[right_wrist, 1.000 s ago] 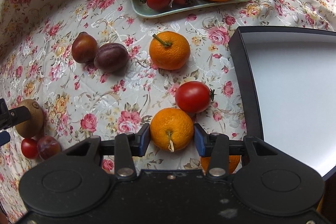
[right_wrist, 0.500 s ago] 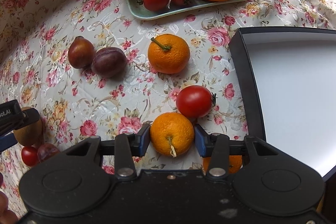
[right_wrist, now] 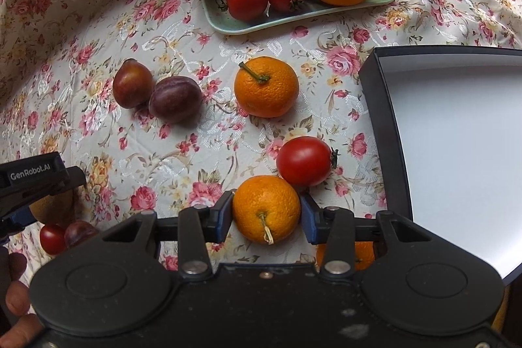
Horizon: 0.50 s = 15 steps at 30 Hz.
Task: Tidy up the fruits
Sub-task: 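Close the left tool on the brown kiwi while the right tool grasps a tangerine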
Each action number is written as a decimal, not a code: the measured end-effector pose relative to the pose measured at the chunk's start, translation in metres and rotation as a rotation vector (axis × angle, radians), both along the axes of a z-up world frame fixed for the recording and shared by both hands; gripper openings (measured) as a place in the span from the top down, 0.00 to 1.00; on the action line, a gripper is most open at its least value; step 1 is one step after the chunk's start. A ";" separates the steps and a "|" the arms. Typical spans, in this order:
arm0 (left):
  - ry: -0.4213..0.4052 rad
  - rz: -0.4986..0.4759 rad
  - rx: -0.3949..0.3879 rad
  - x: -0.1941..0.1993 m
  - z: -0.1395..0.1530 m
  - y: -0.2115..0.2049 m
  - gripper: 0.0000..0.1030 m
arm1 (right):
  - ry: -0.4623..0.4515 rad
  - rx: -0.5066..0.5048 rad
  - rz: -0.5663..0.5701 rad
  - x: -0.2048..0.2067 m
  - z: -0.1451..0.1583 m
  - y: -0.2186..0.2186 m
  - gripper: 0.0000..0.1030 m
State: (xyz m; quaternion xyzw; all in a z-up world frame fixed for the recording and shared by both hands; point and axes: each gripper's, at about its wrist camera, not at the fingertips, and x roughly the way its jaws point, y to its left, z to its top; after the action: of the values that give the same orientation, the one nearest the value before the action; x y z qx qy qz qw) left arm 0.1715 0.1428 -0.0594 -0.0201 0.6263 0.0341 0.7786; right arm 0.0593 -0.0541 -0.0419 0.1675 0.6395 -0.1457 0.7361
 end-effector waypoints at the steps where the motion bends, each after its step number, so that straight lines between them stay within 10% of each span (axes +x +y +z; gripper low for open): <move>1: 0.001 0.001 -0.002 0.000 0.000 0.000 0.39 | -0.002 0.006 0.001 -0.001 0.001 0.000 0.57; 15: -0.015 0.014 -0.016 -0.019 0.028 -0.006 0.39 | -0.089 0.033 0.006 -0.008 0.027 -0.002 0.57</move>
State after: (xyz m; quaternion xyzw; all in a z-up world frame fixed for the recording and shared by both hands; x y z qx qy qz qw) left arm 0.1526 0.1370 -0.0318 -0.0310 0.6207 0.0346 0.7827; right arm 0.0514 -0.0563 -0.0152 0.1839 0.6090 -0.1253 0.7613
